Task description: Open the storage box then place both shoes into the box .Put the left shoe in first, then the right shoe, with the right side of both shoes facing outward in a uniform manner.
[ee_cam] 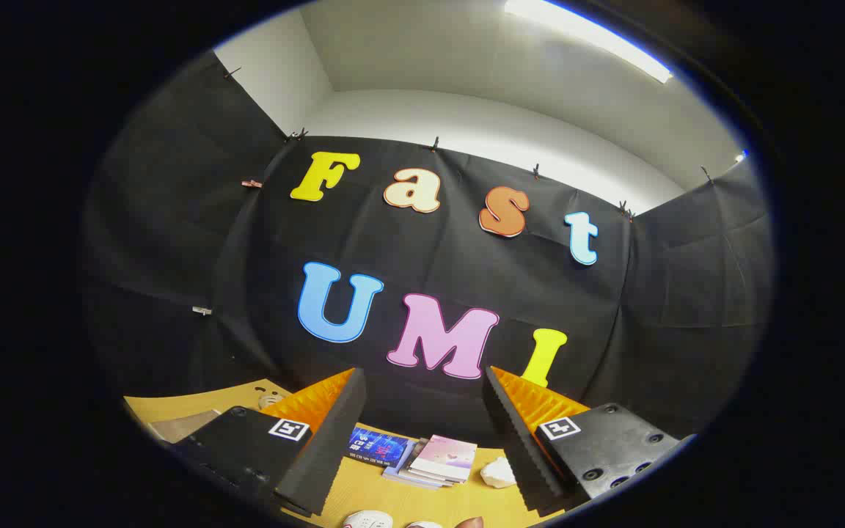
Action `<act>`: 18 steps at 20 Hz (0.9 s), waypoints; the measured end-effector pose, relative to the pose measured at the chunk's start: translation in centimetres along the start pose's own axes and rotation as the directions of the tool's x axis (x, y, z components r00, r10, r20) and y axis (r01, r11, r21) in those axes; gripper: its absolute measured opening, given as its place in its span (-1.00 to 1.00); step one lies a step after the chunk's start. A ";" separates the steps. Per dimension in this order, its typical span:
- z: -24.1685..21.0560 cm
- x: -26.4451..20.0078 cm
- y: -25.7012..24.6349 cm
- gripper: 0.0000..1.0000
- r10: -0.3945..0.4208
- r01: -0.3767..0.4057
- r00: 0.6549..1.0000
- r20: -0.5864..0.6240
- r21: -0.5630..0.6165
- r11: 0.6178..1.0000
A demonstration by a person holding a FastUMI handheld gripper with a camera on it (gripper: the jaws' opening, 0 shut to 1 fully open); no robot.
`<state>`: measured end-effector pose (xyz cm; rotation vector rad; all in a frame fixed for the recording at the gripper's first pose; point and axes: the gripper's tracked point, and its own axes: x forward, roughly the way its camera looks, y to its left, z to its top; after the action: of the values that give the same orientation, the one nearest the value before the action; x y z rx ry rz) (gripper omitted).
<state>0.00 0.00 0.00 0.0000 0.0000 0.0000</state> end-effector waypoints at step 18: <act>-1.1 0.1 0.7 0.94 0.024 -0.026 0.998 -0.064 -0.025 0.999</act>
<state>0.10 0.65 -1.06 -0.0259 0.0637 0.0251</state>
